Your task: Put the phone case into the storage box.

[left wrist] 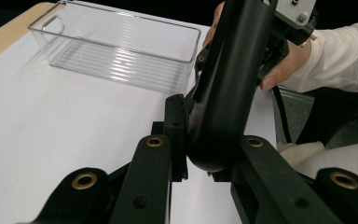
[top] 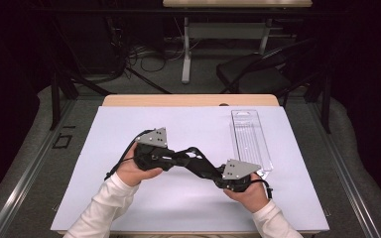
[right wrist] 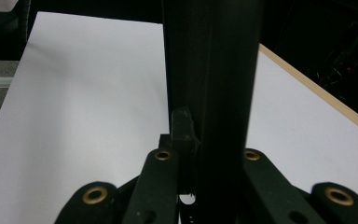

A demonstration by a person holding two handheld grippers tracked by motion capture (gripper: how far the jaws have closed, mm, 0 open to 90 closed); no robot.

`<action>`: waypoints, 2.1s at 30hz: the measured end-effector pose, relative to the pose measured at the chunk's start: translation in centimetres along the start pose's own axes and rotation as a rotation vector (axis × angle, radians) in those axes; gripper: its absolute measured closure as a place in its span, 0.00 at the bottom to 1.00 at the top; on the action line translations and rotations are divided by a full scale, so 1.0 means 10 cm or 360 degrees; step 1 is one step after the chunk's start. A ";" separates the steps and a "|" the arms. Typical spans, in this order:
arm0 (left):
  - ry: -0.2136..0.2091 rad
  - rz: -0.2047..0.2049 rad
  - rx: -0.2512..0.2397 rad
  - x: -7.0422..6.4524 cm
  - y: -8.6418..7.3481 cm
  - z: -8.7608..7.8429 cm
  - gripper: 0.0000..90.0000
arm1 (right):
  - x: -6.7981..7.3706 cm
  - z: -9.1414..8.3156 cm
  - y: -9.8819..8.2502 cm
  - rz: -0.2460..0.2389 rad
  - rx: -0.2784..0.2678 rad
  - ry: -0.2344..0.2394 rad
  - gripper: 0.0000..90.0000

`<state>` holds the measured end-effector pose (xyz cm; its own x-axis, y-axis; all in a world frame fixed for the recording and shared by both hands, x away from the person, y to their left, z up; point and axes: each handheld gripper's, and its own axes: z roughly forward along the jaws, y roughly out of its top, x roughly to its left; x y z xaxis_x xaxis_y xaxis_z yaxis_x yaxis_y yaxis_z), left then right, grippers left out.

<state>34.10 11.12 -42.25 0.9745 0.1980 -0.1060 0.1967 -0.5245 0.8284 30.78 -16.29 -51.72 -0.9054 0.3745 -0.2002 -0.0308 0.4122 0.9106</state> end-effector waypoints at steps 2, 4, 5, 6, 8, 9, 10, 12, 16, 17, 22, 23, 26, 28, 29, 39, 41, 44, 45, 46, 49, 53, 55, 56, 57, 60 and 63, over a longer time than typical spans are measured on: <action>-0.0011 -0.0016 0.0000 0.01 -0.01 0.01 0.90 | 0.00 0.01 0.00 0.0002 0.0008 0.0000 0.91; -0.0022 -0.0030 -0.0003 0.03 -0.02 0.01 0.90 | 0.00 0.01 -0.01 0.0006 0.0016 0.0000 0.90; -0.0027 -0.0037 -0.0005 0.03 -0.02 0.01 0.90 | 0.00 0.01 -0.01 0.0011 0.0020 -0.0001 0.90; -0.0029 -0.0046 -0.0009 0.04 -0.02 0.01 0.90 | 0.00 0.01 -0.01 0.0015 0.0020 -0.0004 0.89; -0.0035 -0.0062 -0.0008 0.04 -0.03 0.01 0.90 | 0.01 0.01 0.00 0.0019 0.0024 -0.0006 0.88; -0.0039 -0.0071 -0.0010 0.04 -0.03 0.01 0.90 | 0.01 0.01 0.00 0.0021 0.0026 -0.0008 0.88; -0.0041 -0.0077 -0.0007 0.04 -0.03 0.02 0.90 | 0.01 0.01 0.00 0.0023 0.0030 -0.0010 0.87; -0.0042 -0.0089 -0.0001 0.04 -0.03 0.02 0.90 | 0.01 0.02 0.00 0.0025 0.0036 -0.0009 0.85; -0.0056 -0.0135 -0.0007 0.04 -0.03 0.02 0.90 | 0.02 0.02 0.02 0.0047 0.0032 -0.0012 0.80; -0.0058 -0.0144 -0.0005 0.04 -0.03 0.02 0.90 | 0.02 0.02 0.02 0.0055 0.0017 -0.0013 0.78; -0.0063 -0.0212 0.0002 0.05 -0.03 0.02 0.90 | 0.04 0.02 0.05 0.0066 0.0022 -0.0036 0.69; -0.0059 -0.0220 0.0005 0.05 -0.03 0.02 0.90 | 0.05 0.03 0.06 0.0058 0.0020 -0.0040 0.68; -0.0067 -0.0251 0.0009 0.07 -0.04 0.02 0.90 | 0.06 0.04 0.07 0.0034 0.0040 -0.0065 0.65; -0.0064 -0.0261 0.0012 0.08 -0.04 0.02 0.90 | 0.07 0.04 0.08 0.0032 0.0046 -0.0086 0.62; -0.0061 -0.0269 0.0012 0.08 -0.04 0.02 0.90 | 0.07 0.04 0.08 0.0031 0.0047 -0.0090 0.62; -0.0034 -0.0376 0.0045 0.12 -0.05 0.01 0.90 | 0.08 0.02 0.11 -0.0005 0.0042 -0.0182 0.57; -0.0025 -0.0398 0.0037 0.13 -0.06 0.01 0.90 | 0.08 0.01 0.12 -0.0008 0.0032 -0.0198 0.56; -0.0006 -0.0416 0.0039 0.14 -0.06 -0.01 0.90 | 0.08 -0.01 0.13 -0.0017 0.0019 -0.0243 0.55; -0.0006 -0.0422 0.0035 0.14 -0.07 -0.01 0.90 | 0.07 -0.02 0.13 -0.0015 0.0005 -0.0249 0.55; -0.0007 -0.0432 0.0037 0.15 -0.07 -0.02 0.90 | 0.07 -0.02 0.13 0.0000 -0.0009 -0.0257 0.55; 0.0012 -0.0457 0.0048 0.16 -0.07 -0.02 0.90 | 0.06 -0.05 0.14 0.0021 -0.0021 -0.0296 0.52; 0.0022 -0.0494 0.0075 0.19 -0.08 -0.03 0.90 | 0.04 -0.08 0.15 0.0093 -0.0035 -0.0311 0.49; 0.0012 -0.0525 0.0080 0.20 -0.09 -0.03 0.90 | 0.02 -0.09 0.15 0.0135 -0.0042 -0.0319 0.47; 0.0008 -0.0531 0.0085 0.21 -0.10 -0.03 0.90 | 0.02 -0.10 0.15 0.0148 -0.0037 -0.0328 0.45; 0.0011 -0.0536 0.0088 0.21 -0.10 -0.03 0.90 | 0.01 -0.11 0.15 0.0163 -0.0043 -0.0334 0.43; 0.0001 -0.0549 0.0099 0.23 -0.11 -0.02 0.90 | -0.01 -0.12 0.15 0.0189 -0.0036 -0.0363 0.39; -0.0014 -0.0561 0.0114 0.23 -0.11 -0.02 0.90 | -0.01 -0.13 0.16 0.0223 -0.0030 -0.0383 0.36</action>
<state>36.14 12.34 -43.27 0.8463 0.3701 -0.3832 0.5275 -0.4819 0.6996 30.31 -16.76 -49.80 -0.7748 0.6141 -0.1501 0.0777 0.3281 0.9414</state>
